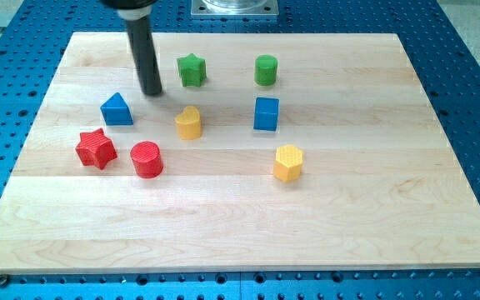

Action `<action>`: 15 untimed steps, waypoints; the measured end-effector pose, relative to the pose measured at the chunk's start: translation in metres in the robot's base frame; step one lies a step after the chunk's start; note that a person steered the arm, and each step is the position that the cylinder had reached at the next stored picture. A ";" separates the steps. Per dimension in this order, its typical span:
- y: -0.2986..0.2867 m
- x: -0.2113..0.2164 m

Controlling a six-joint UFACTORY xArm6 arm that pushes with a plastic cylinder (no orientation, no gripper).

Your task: Slide the blue triangle diagonal to the yellow heart

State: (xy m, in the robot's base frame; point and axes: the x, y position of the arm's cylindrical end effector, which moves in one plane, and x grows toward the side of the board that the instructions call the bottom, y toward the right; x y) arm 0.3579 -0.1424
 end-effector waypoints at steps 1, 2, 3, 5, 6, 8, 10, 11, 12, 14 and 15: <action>-0.001 0.052; -0.004 0.091; -0.023 0.103; -0.025 0.017; -0.026 0.017; -0.075 0.048; -0.105 0.029; -0.099 0.028; -0.074 0.037; -0.038 -0.008; -0.038 0.026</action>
State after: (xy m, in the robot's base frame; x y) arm 0.3836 -0.1807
